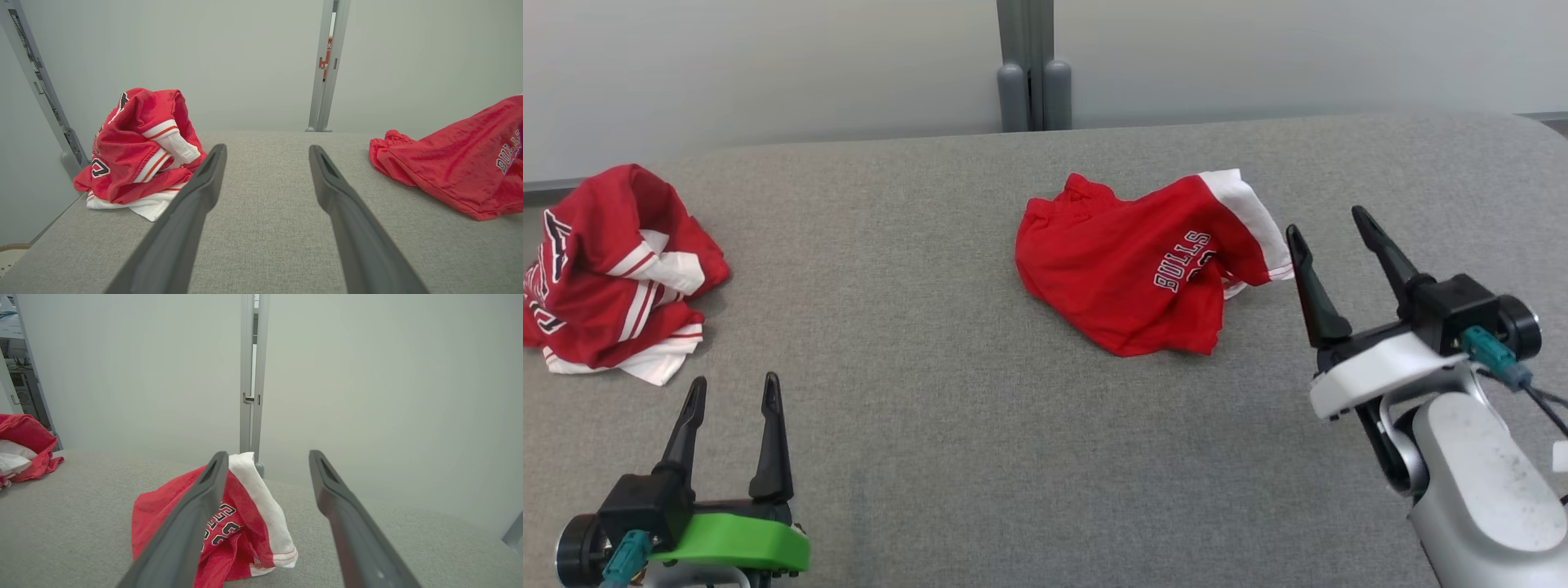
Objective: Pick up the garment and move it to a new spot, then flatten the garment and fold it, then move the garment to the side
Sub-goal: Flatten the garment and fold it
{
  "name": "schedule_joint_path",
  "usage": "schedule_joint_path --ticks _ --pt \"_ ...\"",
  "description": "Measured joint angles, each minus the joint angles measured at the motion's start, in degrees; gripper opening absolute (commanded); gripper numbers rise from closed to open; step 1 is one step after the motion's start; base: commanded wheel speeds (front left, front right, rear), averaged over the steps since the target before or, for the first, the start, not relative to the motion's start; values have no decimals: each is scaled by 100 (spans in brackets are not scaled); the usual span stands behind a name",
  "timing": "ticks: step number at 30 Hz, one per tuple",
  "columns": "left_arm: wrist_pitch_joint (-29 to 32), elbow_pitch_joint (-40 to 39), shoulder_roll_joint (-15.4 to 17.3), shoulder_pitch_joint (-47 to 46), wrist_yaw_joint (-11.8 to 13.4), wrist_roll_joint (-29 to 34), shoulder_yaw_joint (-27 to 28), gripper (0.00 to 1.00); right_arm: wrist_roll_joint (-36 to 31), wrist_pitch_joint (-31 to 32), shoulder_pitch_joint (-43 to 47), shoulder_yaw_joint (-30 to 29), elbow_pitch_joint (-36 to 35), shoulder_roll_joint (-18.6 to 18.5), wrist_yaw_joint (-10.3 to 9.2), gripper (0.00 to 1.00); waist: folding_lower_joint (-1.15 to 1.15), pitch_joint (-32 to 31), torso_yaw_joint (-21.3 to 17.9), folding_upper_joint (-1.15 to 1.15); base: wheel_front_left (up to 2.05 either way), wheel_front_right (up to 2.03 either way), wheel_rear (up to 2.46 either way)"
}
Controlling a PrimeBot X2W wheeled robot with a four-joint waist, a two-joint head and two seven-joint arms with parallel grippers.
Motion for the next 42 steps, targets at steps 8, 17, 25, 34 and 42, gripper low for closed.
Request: schedule_joint_path --ticks 8,17,25,34,42 --pt "-1 56 -65 -371 0 2 -232 100 181 0 -860 342 1270 -597 1 100 0 252 299 0 0 0 0" --pt "0 141 -108 -606 0 -32 -415 100 678 53 -1380 1137 2694 -912 1 100 0 496 687 0 0 0 0" --pt "0 261 -151 -714 0 -38 -525 100 1441 86 -1739 1816 3376 -976 1 0 0 611 908 0 0 0 0" --pt "-1 358 -157 -611 0 -38 -443 100 1807 2 -1604 2096 2396 -840 1 0 0 291 851 0 0 0 0" --pt "-1 345 -142 -455 0 -36 -337 100 1583 0 -1031 2670 1179 -368 1 0 0 35 748 0 0 0 0"
